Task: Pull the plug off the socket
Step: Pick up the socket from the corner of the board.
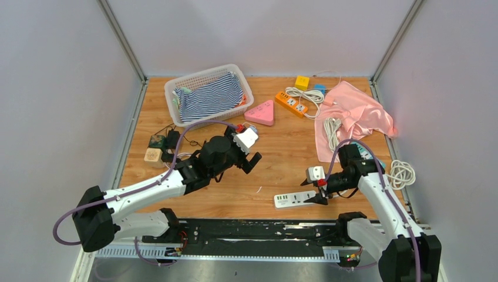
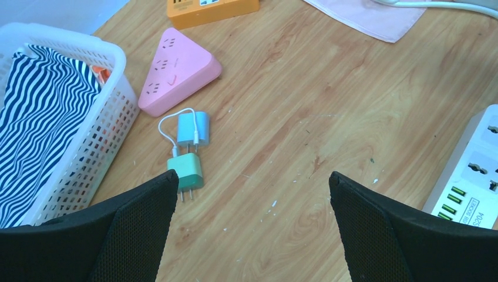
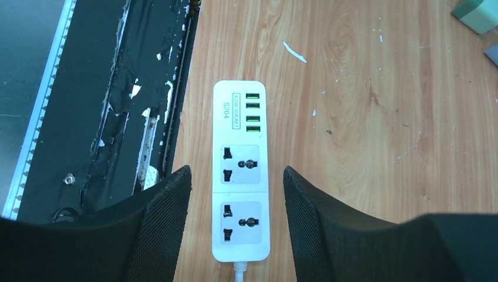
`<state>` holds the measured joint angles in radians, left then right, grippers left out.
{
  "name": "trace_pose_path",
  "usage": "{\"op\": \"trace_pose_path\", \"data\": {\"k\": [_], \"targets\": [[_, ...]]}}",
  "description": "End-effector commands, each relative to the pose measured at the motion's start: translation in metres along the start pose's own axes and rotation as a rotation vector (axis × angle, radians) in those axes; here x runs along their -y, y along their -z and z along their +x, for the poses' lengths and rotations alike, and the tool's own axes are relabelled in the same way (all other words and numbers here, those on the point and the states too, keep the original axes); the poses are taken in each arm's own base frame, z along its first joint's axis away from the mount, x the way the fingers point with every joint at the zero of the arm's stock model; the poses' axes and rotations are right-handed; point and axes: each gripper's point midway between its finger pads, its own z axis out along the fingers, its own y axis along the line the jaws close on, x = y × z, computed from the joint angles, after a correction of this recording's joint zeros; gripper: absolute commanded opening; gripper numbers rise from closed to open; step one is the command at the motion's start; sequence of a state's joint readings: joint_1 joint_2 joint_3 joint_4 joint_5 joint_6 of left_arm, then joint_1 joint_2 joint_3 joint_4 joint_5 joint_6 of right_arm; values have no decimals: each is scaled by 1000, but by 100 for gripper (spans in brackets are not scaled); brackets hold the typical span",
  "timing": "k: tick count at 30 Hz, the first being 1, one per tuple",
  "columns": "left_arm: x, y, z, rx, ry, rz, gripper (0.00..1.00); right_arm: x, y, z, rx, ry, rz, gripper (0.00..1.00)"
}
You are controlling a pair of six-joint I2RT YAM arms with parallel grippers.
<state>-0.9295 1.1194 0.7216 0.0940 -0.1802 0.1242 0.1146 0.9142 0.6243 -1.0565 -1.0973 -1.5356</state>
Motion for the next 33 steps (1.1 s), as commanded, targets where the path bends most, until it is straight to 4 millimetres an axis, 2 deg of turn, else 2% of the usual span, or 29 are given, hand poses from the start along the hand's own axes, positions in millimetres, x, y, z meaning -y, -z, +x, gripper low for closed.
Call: {"op": "trace_pose_path", "data": {"k": [1,7,17,33], "targets": [[0,3,-6,32,-9,-9,100,-9,-1,11,-24,53,-46,61],[2,1,-6,30,-16,4,100,-14,-4,28,-91,27,-96,61],[3,1,-6,31,-19,11,100,-2,-7,54,-220,-35,-82,58],[4,-1,-6,27,-22,15,100,-3,-12,65,-289,-78,-117,57]]}}
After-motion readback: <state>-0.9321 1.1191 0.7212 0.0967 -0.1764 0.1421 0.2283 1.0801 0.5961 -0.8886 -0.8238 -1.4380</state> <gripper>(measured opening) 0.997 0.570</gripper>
